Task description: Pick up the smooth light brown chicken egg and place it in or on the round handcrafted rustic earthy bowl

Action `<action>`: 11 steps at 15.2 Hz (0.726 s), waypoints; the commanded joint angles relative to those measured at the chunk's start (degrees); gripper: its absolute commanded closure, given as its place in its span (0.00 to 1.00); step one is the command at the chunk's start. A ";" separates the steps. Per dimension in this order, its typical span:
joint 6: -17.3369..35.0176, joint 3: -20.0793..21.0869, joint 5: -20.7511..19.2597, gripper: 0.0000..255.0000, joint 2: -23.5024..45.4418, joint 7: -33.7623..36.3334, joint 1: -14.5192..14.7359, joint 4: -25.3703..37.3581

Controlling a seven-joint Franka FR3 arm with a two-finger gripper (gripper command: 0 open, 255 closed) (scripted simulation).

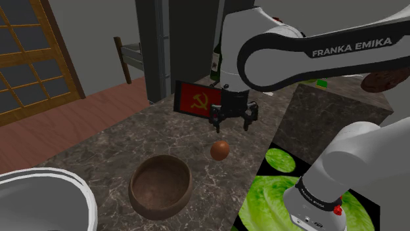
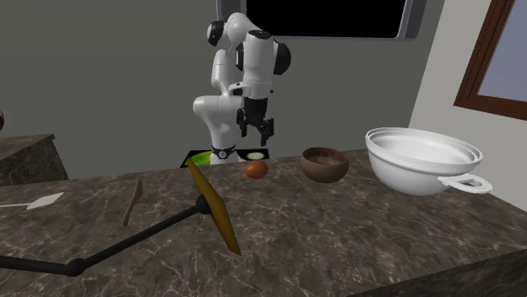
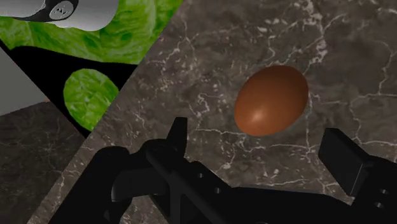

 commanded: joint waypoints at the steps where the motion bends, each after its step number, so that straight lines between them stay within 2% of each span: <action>1: 3.45 4.04 0.43 0.00 4.13 7.14 -2.11 0.03; 5: 9.27 11.61 -0.41 0.00 12.71 20.67 -6.66 1.03; 11: 14.66 13.11 -0.49 0.00 15.01 21.24 -6.98 -2.28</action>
